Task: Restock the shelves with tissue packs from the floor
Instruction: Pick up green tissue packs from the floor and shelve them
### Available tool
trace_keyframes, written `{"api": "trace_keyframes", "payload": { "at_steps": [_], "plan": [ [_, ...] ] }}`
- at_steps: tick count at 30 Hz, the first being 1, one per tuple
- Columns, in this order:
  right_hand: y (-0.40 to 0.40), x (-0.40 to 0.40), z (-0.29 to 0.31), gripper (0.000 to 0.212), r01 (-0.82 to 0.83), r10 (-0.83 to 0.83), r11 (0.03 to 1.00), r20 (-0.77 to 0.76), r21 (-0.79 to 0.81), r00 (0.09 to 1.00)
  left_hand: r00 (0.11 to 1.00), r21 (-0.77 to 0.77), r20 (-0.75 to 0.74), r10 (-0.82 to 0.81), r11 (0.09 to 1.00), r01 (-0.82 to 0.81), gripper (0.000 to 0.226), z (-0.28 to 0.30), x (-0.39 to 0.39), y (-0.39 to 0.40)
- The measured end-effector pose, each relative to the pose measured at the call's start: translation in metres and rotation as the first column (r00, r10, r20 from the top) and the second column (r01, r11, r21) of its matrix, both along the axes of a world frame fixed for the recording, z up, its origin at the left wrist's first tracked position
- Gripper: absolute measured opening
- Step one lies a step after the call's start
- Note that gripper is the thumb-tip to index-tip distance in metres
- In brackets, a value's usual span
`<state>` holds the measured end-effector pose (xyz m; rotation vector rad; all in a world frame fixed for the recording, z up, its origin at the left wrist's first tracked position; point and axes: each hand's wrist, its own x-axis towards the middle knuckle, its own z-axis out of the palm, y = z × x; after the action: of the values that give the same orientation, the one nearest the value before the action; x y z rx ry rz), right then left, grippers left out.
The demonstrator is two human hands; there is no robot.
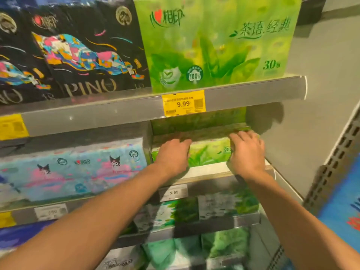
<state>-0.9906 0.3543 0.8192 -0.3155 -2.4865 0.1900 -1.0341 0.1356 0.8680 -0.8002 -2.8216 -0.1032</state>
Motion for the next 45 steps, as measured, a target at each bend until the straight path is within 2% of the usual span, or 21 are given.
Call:
{"api": "trace_keyframes", "payload": {
  "at_steps": [4,7,11,13,16,19,22,25,30,34,39,41,45],
  "plan": [
    [-0.003,0.0,0.0,0.06,-0.02,0.02,1.0,-0.012,-0.01,1.0,1.0,0.008,0.013,0.008,1.0,-0.008,0.062,-0.003,-0.003,-0.001],
    [-0.006,0.001,0.001,0.058,-0.026,0.025,0.999,-0.015,-0.044,1.0,1.0,0.032,0.001,0.017,0.999,-0.017,0.06,-0.004,-0.005,0.0],
    [-0.005,0.016,0.008,0.066,-0.096,0.103,0.988,0.058,-0.118,0.993,1.0,0.165,-0.01,-0.029,0.986,0.03,0.063,0.001,0.003,-0.001],
    [-0.007,0.034,0.009,0.07,-0.105,0.107,0.97,-0.004,-0.218,0.994,0.996,0.257,-0.038,-0.075,0.963,0.083,0.061,0.005,0.013,-0.004],
    [-0.024,0.077,0.009,0.064,-0.116,0.086,0.964,-0.131,-0.241,0.988,0.983,0.362,-0.082,-0.166,0.914,0.185,0.054,0.004,0.037,-0.009],
    [-0.049,0.138,0.011,0.056,-0.06,0.009,0.968,-0.205,-0.242,0.979,0.955,0.435,-0.102,-0.277,0.851,0.293,0.049,-0.004,0.078,-0.014],
    [-0.078,0.214,0.001,0.055,0.048,-0.102,0.969,-0.217,-0.244,0.971,0.907,0.476,-0.086,-0.411,0.783,0.4,0.046,-0.022,0.136,-0.02],
    [-0.112,0.304,-0.026,0.057,0.21,-0.264,0.936,-0.166,-0.283,0.95,0.831,0.505,-0.021,-0.556,0.711,0.489,0.046,-0.05,0.2,-0.026],
    [-0.175,0.47,-0.086,0.056,0.473,-0.501,0.789,0.035,-0.392,0.865,0.665,0.503,0.158,-0.73,0.639,0.582,0.047,-0.105,0.325,-0.037],
    [-0.214,0.6,-0.113,0.055,0.622,-0.634,0.67,0.124,-0.405,0.764,0.509,0.45,0.281,-0.813,0.58,0.679,0.05,-0.137,0.43,-0.037],
    [-0.246,0.742,-0.147,0.059,0.755,-0.774,0.43,0.229,-0.495,0.59,0.319,0.352,0.433,-0.843,0.485,0.801,0.057,-0.173,0.564,-0.033],
    [-0.255,0.794,-0.164,0.06,0.773,-0.784,0.353,0.284,-0.527,0.551,0.271,0.287,0.49,-0.828,0.447,0.847,0.062,-0.189,0.615,-0.027],
    [-0.266,0.897,-0.205,0.062,0.785,-0.792,0.211,0.368,-0.582,0.486,0.236,0.161,0.597,-0.767,0.403,0.901,0.065,-0.221,0.727,-0.007]
  ]
}}
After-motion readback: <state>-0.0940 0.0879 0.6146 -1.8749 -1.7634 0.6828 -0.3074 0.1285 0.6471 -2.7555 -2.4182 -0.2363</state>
